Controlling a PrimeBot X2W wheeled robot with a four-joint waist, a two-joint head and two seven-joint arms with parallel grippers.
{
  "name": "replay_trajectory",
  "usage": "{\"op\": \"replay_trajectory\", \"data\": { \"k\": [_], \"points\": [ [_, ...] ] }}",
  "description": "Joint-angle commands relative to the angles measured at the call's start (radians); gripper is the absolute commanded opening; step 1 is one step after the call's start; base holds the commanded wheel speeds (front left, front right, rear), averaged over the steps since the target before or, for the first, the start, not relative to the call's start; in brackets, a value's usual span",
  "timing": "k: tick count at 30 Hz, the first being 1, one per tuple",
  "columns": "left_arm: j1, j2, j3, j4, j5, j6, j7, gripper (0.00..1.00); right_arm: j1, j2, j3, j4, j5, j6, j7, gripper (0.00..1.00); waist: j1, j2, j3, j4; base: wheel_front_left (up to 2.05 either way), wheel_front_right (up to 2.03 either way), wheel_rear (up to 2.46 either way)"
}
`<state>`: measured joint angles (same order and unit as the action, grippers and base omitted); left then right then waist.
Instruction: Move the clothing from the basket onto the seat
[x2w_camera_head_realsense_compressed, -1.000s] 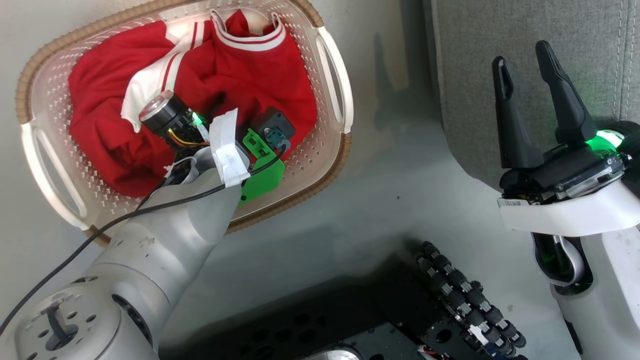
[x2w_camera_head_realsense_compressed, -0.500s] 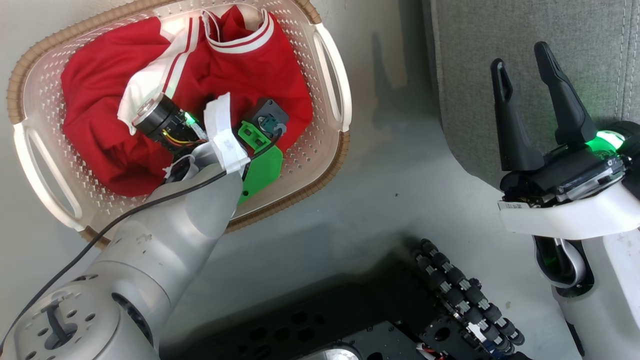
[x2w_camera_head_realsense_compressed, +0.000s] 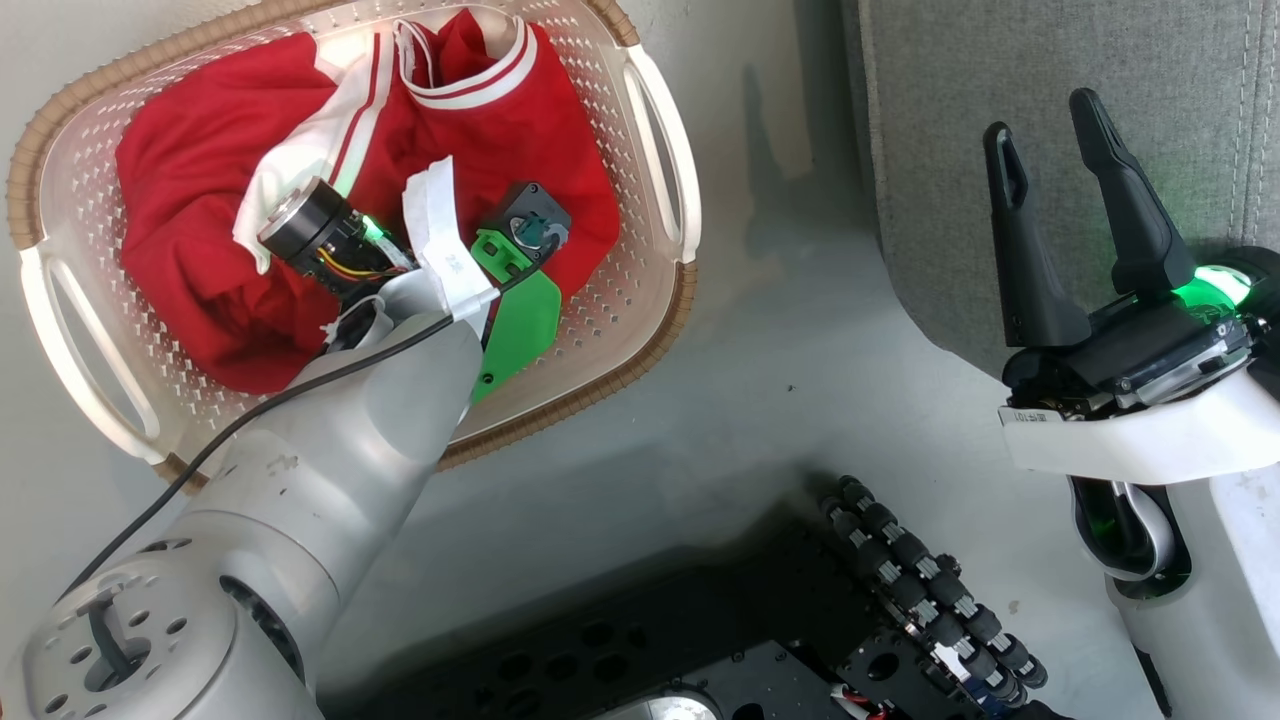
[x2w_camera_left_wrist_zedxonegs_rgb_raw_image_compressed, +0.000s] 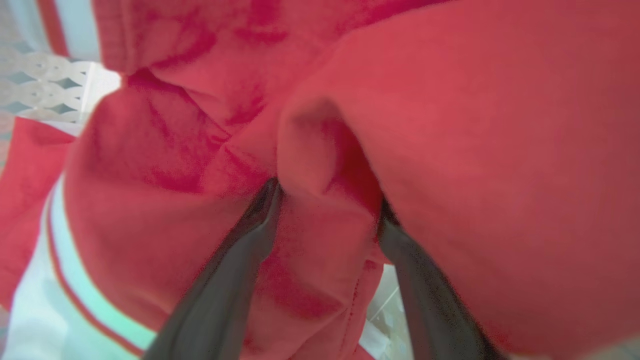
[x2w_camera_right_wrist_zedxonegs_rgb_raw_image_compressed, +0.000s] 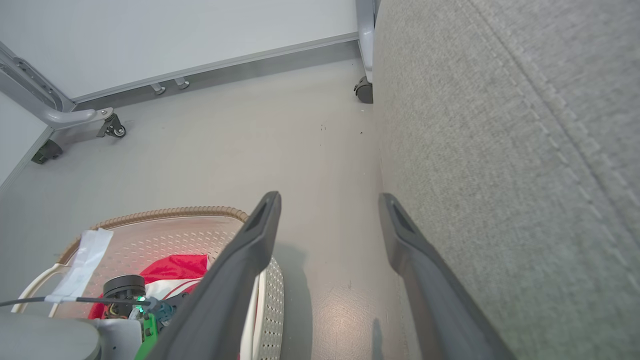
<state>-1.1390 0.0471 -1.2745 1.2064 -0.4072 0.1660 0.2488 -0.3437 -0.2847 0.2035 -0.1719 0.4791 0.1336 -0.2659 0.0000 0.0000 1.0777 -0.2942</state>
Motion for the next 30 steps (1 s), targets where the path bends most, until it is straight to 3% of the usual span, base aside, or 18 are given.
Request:
{"op": "replay_trajectory", "data": {
  "k": [1, 16, 24, 30],
  "points": [
    [-0.015, 0.006, -0.002, -0.001, -0.003, -0.005, 0.006, 0.0, 0.019, -0.013, -0.021, 0.023, 0.003, -0.005, 0.003, 1.0, 0.0, 0.0, 0.001, 0.001, 0.0, 0.0, 0.0],
    [0.045, 0.006, 0.022, 0.011, -0.091, 0.04, -0.09, 0.0, -0.028, 0.007, -0.004, 0.038, -0.016, -0.004, 0.001, 1.0, 0.0, 0.0, -0.086, -0.02, 0.0, 0.0, 0.0],
    [0.121, 0.006, 0.039, -0.03, -0.17, 0.07, -0.174, 0.0, 0.007, -0.013, -0.016, 0.066, -0.036, -0.004, 0.001, 1.0, 0.0, 0.0, -0.207, 0.026, 0.0, 0.0, 0.0],
    [0.207, 0.005, 0.074, -0.064, -0.257, 0.105, -0.307, 0.0, 0.043, -0.028, -0.019, 0.089, -0.053, -0.004, 0.001, 1.0, 0.0, 0.0, -0.323, 0.065, 0.0, 0.0, 0.0]
  ]
}}
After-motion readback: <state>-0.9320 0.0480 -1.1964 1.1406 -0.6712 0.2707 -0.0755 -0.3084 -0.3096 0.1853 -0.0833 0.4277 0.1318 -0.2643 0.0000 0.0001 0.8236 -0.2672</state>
